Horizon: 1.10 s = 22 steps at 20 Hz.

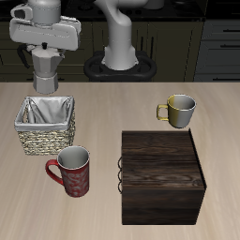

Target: Place the moka pot in the basket

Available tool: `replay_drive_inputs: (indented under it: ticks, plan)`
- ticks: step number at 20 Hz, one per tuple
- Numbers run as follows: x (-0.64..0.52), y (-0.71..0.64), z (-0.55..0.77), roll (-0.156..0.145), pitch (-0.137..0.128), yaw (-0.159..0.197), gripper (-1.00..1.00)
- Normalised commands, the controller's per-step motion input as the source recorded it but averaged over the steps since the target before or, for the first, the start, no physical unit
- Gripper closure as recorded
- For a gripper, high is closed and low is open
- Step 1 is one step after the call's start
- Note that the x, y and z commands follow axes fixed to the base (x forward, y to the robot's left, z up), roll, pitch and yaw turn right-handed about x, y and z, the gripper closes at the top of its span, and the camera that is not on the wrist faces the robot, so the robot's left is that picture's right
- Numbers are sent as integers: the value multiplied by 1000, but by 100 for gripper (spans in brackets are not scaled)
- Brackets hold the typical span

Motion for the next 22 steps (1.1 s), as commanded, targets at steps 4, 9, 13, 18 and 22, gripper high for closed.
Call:
replay_drive_inputs:
  ticks: [4, 9, 13, 18, 22]
  plan:
    - [29, -46, -108, -20, 11, -7, 100]
    - [65, -3, -268, -3, 36, -6, 100]
    - [73, -21, -446, -4, 56, 2, 100]
    - [73, -108, -548, -40, 65, -1, 100]
    - [103, -27, -526, -54, 64, 15, 100]
